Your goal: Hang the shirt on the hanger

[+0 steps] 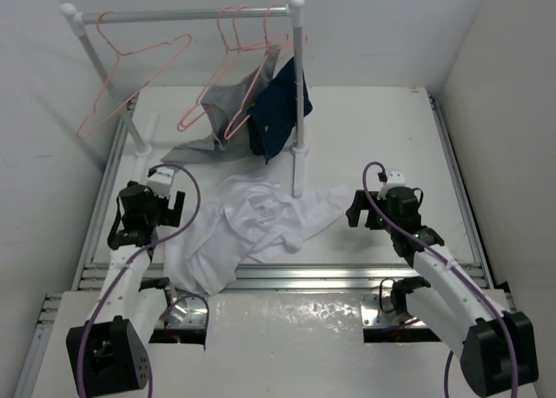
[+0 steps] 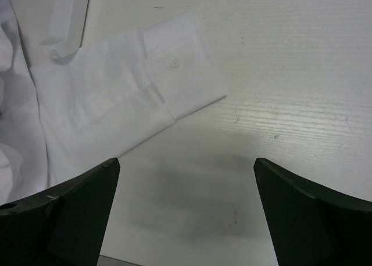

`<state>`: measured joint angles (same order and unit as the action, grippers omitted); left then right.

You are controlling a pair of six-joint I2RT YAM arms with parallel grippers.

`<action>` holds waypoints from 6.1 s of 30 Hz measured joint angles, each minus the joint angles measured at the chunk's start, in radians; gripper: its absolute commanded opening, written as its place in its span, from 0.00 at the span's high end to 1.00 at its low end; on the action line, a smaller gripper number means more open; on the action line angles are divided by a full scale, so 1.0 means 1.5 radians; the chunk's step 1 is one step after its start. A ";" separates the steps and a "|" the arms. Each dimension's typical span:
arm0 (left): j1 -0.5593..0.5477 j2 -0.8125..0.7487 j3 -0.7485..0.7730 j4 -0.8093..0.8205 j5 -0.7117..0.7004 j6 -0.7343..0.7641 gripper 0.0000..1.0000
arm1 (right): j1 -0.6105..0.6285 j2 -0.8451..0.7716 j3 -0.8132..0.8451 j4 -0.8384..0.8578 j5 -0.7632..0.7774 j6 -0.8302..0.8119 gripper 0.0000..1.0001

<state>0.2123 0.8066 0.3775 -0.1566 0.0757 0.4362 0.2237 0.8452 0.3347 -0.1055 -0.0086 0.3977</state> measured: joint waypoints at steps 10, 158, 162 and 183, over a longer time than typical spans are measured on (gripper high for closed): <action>0.001 -0.053 0.058 -0.159 -0.114 0.155 0.01 | 0.000 -0.001 0.000 0.000 -0.014 0.000 0.01; 0.569 0.025 0.993 -0.205 0.841 -0.325 1.00 | 0.000 -0.164 0.140 -0.034 -0.254 -0.060 0.01; 0.738 -0.020 0.991 -0.193 0.894 -0.357 1.00 | 0.000 -0.190 0.214 -0.058 -0.248 -0.074 0.01; 0.546 0.266 0.911 0.110 0.939 -0.703 1.00 | 0.000 -0.156 0.221 -0.110 -0.192 -0.086 0.01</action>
<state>1.0313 1.2053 1.7443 0.0078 1.4841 -0.6186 0.2241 0.6117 0.6662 -0.2707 -0.2962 0.2680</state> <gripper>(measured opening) 0.022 0.986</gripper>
